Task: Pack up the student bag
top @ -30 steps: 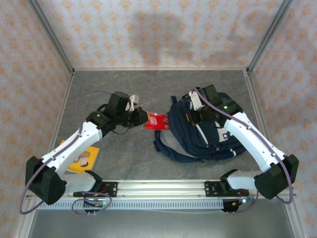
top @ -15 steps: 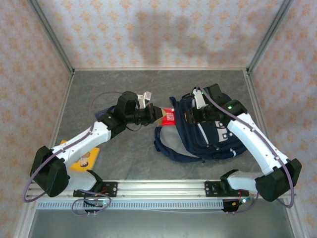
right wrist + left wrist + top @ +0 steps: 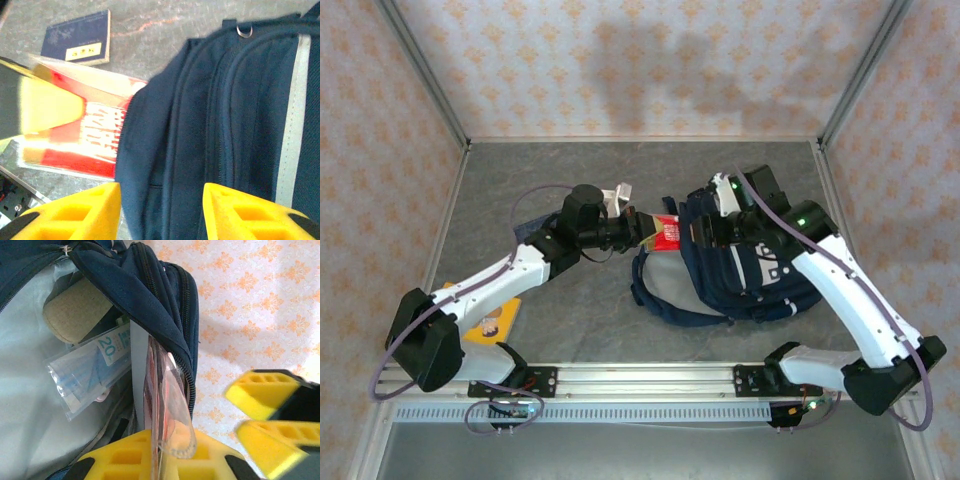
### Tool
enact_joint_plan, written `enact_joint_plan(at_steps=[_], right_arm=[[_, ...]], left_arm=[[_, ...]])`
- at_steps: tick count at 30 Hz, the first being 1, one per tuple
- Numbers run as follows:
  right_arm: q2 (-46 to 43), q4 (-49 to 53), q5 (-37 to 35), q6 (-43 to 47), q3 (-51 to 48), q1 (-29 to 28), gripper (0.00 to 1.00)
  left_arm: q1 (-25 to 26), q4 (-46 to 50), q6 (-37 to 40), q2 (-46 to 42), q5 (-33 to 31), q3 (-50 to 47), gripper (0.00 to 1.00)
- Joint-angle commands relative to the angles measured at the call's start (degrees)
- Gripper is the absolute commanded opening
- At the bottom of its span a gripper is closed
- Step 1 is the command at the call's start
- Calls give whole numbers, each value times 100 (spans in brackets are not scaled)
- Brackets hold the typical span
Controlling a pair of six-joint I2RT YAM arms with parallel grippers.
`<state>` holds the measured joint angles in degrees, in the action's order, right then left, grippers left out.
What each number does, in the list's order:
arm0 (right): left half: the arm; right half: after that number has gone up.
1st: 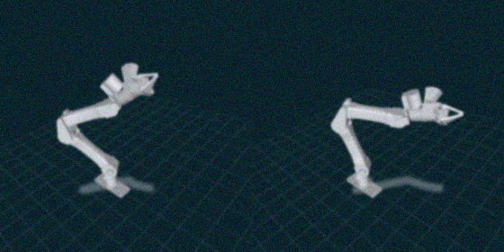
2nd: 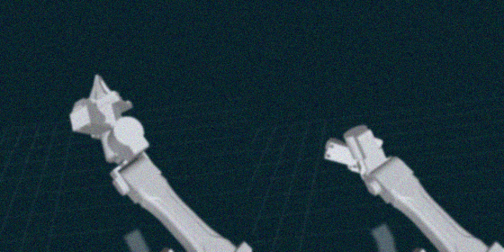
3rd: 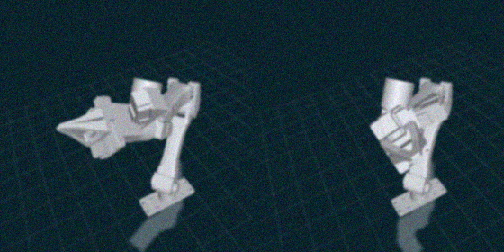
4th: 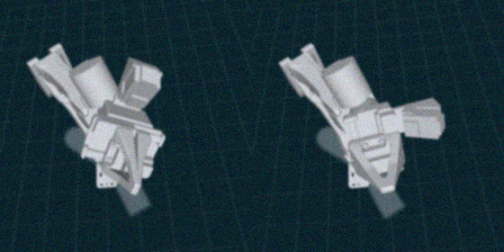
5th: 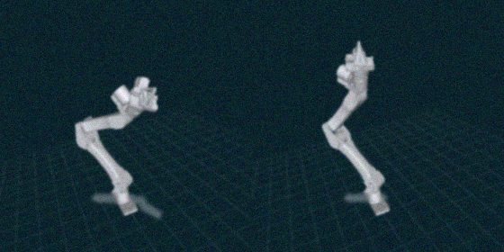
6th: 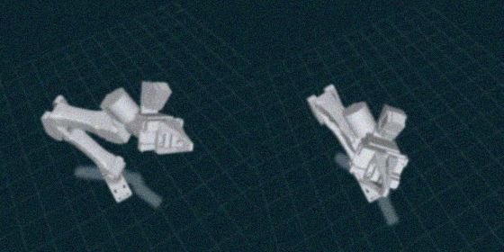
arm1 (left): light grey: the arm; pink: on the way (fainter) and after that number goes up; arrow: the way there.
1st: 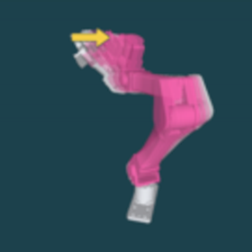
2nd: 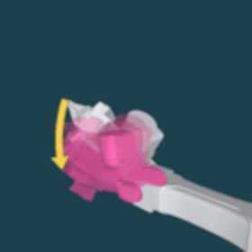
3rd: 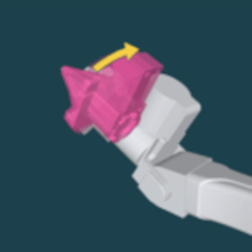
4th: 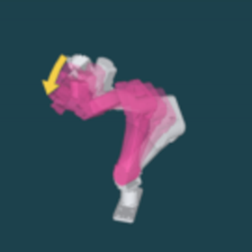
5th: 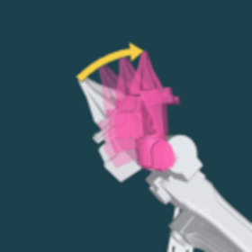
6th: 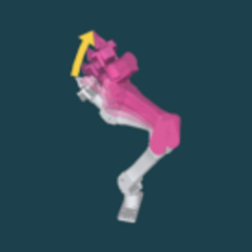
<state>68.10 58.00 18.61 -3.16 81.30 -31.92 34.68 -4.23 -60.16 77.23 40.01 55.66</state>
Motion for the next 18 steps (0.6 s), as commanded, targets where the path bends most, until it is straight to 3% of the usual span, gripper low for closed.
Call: enact_joint_plan(at_steps=[1,8,18], right_arm=[[42,401,-616,52,494,-69,47],[456,388,27,-376,584,-285,47],[1050,183,-425,-592,453,-460,47]], left_arm=[[83,-753,-46,-81,139,213,0],[92,-836,-96,-68,117,233,0],[151,-1075,-215,56,121,289,0]])
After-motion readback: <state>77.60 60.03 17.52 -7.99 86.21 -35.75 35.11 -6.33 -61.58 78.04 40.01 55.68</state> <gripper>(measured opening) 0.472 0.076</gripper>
